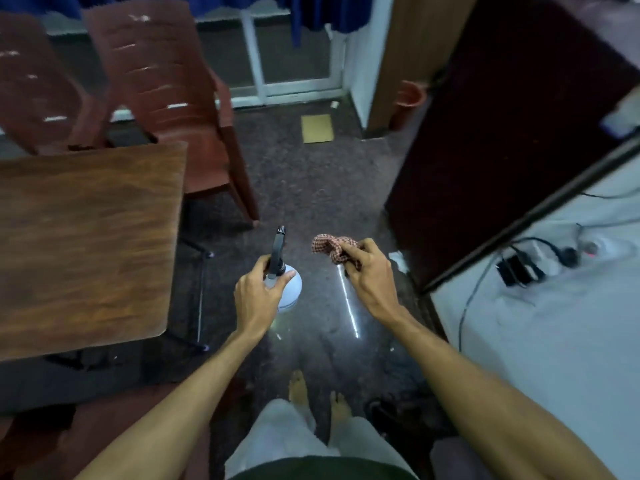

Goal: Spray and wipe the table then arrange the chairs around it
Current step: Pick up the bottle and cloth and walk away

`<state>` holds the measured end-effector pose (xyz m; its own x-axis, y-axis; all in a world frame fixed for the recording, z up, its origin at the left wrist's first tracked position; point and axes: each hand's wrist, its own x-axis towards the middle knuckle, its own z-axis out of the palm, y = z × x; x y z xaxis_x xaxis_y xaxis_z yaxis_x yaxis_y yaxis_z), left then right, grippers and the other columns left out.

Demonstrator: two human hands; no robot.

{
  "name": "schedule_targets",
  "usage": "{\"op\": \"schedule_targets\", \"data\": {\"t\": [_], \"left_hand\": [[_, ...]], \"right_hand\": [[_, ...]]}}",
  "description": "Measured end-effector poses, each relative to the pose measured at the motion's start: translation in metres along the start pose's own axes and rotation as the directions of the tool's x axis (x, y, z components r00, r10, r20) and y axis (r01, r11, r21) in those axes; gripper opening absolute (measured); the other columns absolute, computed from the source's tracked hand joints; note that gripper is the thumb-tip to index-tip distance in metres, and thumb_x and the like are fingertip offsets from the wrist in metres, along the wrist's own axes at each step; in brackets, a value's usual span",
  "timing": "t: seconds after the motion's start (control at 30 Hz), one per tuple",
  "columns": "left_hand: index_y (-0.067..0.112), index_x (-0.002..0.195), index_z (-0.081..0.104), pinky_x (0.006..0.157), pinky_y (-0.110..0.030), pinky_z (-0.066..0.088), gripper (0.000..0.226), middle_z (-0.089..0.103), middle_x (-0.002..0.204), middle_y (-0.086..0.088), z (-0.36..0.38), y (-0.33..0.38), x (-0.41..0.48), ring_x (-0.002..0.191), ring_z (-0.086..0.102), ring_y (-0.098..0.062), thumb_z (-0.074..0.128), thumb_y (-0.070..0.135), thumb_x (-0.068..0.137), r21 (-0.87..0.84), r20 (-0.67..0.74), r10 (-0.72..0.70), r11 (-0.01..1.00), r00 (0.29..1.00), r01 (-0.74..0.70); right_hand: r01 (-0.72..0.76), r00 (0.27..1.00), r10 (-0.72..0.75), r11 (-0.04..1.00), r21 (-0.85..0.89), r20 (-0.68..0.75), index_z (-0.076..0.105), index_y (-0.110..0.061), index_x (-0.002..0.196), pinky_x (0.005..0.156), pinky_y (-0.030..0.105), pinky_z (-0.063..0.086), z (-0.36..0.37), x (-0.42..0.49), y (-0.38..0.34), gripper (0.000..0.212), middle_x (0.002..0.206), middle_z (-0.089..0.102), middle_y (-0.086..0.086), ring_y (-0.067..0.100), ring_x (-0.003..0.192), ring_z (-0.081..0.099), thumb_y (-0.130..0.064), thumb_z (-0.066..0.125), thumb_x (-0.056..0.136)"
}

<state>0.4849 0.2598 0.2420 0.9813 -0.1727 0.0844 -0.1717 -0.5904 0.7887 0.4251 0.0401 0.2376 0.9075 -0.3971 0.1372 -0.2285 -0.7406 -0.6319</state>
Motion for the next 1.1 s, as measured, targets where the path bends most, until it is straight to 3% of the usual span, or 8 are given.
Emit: {"op": "schedule_targets", "data": {"t": [0.1, 0.23, 0.4, 0.53, 0.6, 0.73, 0.93, 1.1], "left_hand": [[0.020, 0.102, 0.071, 0.075, -0.047, 0.058, 0.031, 0.079, 0.095, 0.003, 0.036, 0.027, -0.011, 0.088, 0.074, -0.028, 0.086, 0.042, 0.085, -0.027, 0.144, 0.101, 0.995, 0.984, -0.098], [0.019, 0.105, 0.072, 0.075, -0.046, 0.059, 0.033, 0.080, 0.097, 0.003, 0.077, 0.057, -0.023, 0.088, 0.075, -0.026, 0.085, 0.042, 0.086, -0.084, 0.317, 0.247, 0.969, 0.916, -0.233], [0.019, 0.109, 0.071, 0.077, -0.047, 0.060, 0.035, 0.079, 0.099, 0.003, 0.122, 0.091, -0.048, 0.090, 0.075, -0.025, 0.085, 0.042, 0.086, -0.191, 0.516, 0.403, 0.914, 0.756, -0.358], [0.018, 0.104, 0.071, 0.072, -0.046, 0.059, 0.029, 0.078, 0.093, 0.002, 0.148, 0.114, -0.081, 0.084, 0.073, -0.025, 0.086, 0.036, 0.086, -0.262, 0.614, 0.480, 0.873, 0.627, -0.412], [0.017, 0.106, 0.072, 0.072, -0.047, 0.059, 0.030, 0.079, 0.095, 0.000, 0.160, 0.122, -0.101, 0.085, 0.074, -0.027, 0.086, 0.036, 0.086, -0.295, 0.666, 0.506, 0.854, 0.548, -0.429], [0.017, 0.111, 0.071, 0.076, -0.047, 0.061, 0.036, 0.079, 0.101, 0.001, 0.180, 0.133, -0.143, 0.090, 0.074, -0.024, 0.084, 0.041, 0.087, -0.333, 0.746, 0.527, 0.825, 0.408, -0.457], [0.018, 0.107, 0.070, 0.078, -0.049, 0.058, 0.033, 0.077, 0.094, 0.004, 0.204, 0.143, -0.219, 0.088, 0.073, -0.027, 0.083, 0.041, 0.088, -0.348, 0.818, 0.514, 0.800, 0.259, -0.488], [0.016, 0.110, 0.070, 0.081, -0.049, 0.058, 0.035, 0.079, 0.100, 0.000, 0.223, 0.147, -0.288, 0.094, 0.073, -0.031, 0.084, 0.039, 0.087, -0.323, 0.853, 0.482, 0.788, 0.199, -0.524]], "right_hand": [[-0.135, 0.987, 0.134, 0.991, -0.003, -0.091, 0.068, -0.025, 0.127, 0.080, 0.034, 0.053, -0.029, -0.041, 0.034, 0.048, 0.103, 0.056, -0.003, 0.018, 0.088, 0.059, -0.008, 0.066, 0.082], [-0.317, 0.927, 0.306, 0.948, -0.014, -0.216, 0.068, -0.024, 0.128, 0.084, 0.028, 0.047, -0.057, -0.091, 0.061, 0.047, 0.108, 0.056, 0.000, 0.019, 0.093, 0.059, -0.009, 0.065, 0.084], [-0.529, 0.784, 0.503, 0.848, 0.031, -0.365, 0.065, -0.023, 0.132, 0.088, 0.026, 0.045, -0.082, -0.161, 0.085, 0.046, 0.104, 0.050, -0.008, 0.013, 0.093, 0.053, -0.010, 0.065, 0.088], [-0.651, 0.661, 0.603, 0.757, 0.058, -0.447, 0.064, -0.023, 0.133, 0.082, 0.020, 0.038, -0.100, -0.215, 0.092, 0.045, 0.105, 0.049, -0.006, 0.012, 0.094, 0.050, -0.012, 0.063, 0.090], [-0.702, 0.597, 0.638, 0.709, 0.068, -0.486, 0.064, -0.023, 0.134, 0.080, 0.020, 0.036, -0.107, -0.244, 0.096, 0.045, 0.107, 0.050, -0.003, 0.015, 0.097, 0.051, -0.012, 0.062, 0.090], [-0.755, 0.481, 0.685, 0.641, 0.138, -0.548, 0.065, -0.023, 0.133, 0.085, 0.032, 0.048, -0.116, -0.300, 0.104, 0.044, 0.108, 0.053, -0.002, 0.020, 0.100, 0.056, -0.012, 0.062, 0.090], [-0.818, 0.313, 0.733, 0.531, 0.221, -0.604, 0.065, -0.021, 0.133, 0.076, 0.030, 0.046, -0.130, -0.394, 0.122, 0.044, 0.104, 0.052, -0.003, 0.015, 0.091, 0.054, -0.010, 0.062, 0.090], [-0.852, 0.233, 0.766, 0.457, 0.254, -0.599, 0.065, -0.022, 0.132, 0.073, 0.022, 0.042, -0.139, -0.468, 0.147, 0.045, 0.104, 0.052, -0.007, 0.009, 0.086, 0.050, -0.009, 0.067, 0.088]]}}
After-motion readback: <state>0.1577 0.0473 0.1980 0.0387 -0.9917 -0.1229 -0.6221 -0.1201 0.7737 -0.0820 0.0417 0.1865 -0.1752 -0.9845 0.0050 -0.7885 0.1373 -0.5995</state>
